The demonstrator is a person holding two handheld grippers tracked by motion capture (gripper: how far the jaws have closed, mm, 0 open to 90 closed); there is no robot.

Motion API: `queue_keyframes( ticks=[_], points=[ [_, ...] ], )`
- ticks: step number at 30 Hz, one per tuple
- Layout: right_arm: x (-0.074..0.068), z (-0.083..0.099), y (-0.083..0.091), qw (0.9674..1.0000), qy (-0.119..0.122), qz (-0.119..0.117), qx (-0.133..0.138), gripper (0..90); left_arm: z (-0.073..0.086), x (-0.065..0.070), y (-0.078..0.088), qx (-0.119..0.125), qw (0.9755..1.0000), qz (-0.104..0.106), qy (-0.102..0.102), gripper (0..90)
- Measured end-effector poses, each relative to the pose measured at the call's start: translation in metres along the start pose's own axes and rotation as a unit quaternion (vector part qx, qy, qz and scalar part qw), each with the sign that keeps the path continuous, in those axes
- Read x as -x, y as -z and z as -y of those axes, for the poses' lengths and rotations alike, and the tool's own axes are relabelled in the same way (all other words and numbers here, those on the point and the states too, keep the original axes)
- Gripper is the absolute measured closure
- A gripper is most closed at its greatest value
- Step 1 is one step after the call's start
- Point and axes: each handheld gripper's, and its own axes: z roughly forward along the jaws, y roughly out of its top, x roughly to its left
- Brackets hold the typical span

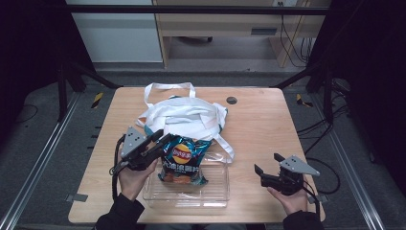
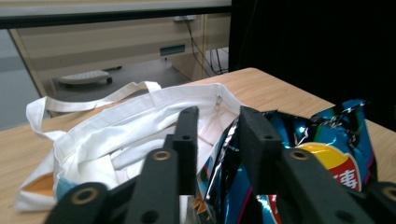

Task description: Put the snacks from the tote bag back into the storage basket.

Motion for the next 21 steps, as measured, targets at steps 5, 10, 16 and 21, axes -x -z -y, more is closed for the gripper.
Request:
queue_keyframes(
  ticks=[5,10,16,21],
  points=[
    [0.000,0.000,0.000,1.0000,0.000,-0.001,-0.001,16.5,-0.001,0.001,-0.002,-0.007,0.9998,0.005,-0.018,87.8],
    [0.000,0.000,0.000,1.0000,-0.001,0.000,-0.001,16.4,-0.005,0.003,0.001,-0.019,0.9998,0.004,-0.011,90.0],
    [0.000,0.000,0.000,1.0000,-0.001,0.001,0.000,16.4,-0.010,0.005,0.008,-0.012,0.9990,0.031,0.029,90.0],
    [0.000,0.000,0.000,1.0000,0.000,0.000,0.001,16.5,0.000,-0.001,0.005,-0.021,0.9986,0.000,0.048,90.0]
  ],
)
